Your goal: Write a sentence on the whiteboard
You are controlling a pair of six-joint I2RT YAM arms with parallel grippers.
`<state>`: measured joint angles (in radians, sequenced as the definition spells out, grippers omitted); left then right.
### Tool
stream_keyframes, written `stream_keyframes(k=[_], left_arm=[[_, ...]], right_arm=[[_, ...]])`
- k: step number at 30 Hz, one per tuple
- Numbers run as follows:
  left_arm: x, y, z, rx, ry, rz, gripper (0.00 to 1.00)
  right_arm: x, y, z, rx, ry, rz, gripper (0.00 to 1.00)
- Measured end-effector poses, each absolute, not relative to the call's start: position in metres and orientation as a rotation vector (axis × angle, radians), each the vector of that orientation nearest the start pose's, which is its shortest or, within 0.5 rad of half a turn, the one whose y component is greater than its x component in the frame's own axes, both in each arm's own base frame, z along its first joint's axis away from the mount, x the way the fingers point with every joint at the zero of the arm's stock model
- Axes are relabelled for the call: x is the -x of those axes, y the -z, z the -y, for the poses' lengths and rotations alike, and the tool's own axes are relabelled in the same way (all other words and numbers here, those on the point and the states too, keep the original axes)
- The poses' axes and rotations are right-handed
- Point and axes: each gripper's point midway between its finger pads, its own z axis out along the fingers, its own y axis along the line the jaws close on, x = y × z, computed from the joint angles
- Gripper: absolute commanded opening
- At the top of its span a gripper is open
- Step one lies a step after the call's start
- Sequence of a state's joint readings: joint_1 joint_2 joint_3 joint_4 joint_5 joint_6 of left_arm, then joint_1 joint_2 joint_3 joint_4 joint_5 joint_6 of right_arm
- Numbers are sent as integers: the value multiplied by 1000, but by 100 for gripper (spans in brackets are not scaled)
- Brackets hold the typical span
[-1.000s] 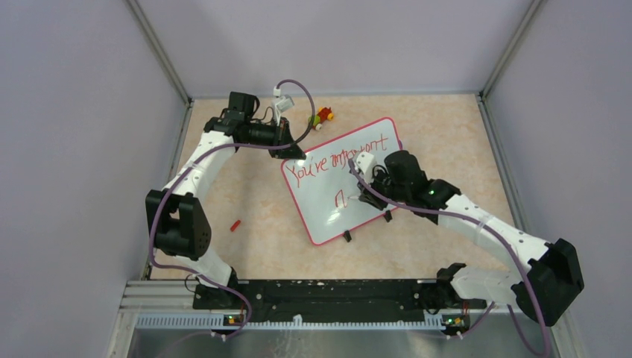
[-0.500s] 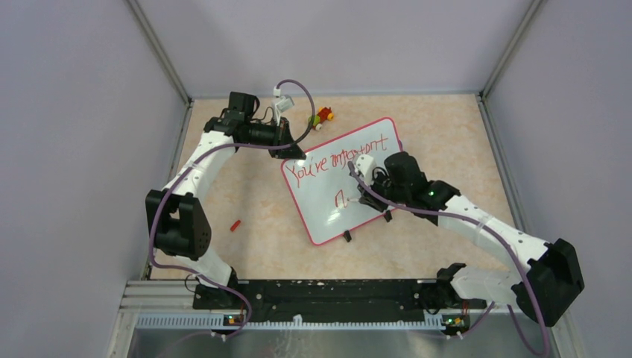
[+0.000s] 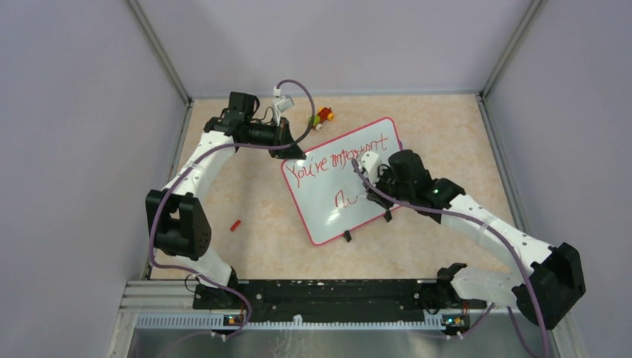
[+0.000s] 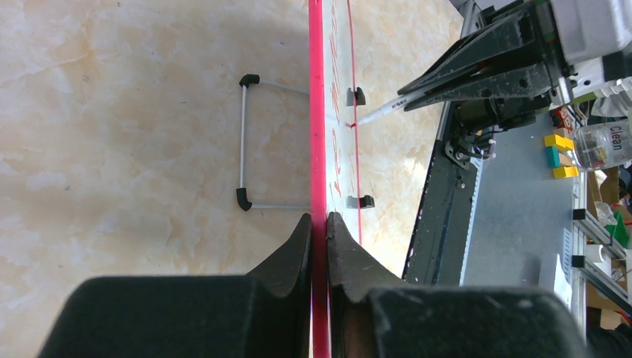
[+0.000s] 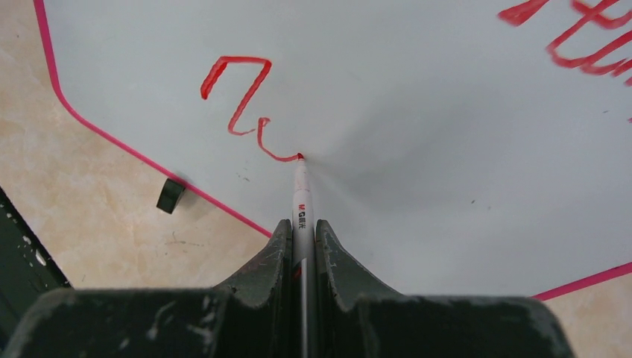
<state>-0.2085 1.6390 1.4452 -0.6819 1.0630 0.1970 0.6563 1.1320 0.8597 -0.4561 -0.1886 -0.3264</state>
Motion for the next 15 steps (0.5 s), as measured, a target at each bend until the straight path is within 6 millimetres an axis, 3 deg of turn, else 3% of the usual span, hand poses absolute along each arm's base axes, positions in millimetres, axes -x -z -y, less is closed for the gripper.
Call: stream_keyframes(k=[8,15], left_arm=[[-326,-235,222,-887,1278,-2023,12],[-326,-235,222,-887,1277,-2023,12]], right_arm=[[-256,-175,-216,1139,-368,-1935,0],[-251,-169,-224,1169,-404,-1944,0]])
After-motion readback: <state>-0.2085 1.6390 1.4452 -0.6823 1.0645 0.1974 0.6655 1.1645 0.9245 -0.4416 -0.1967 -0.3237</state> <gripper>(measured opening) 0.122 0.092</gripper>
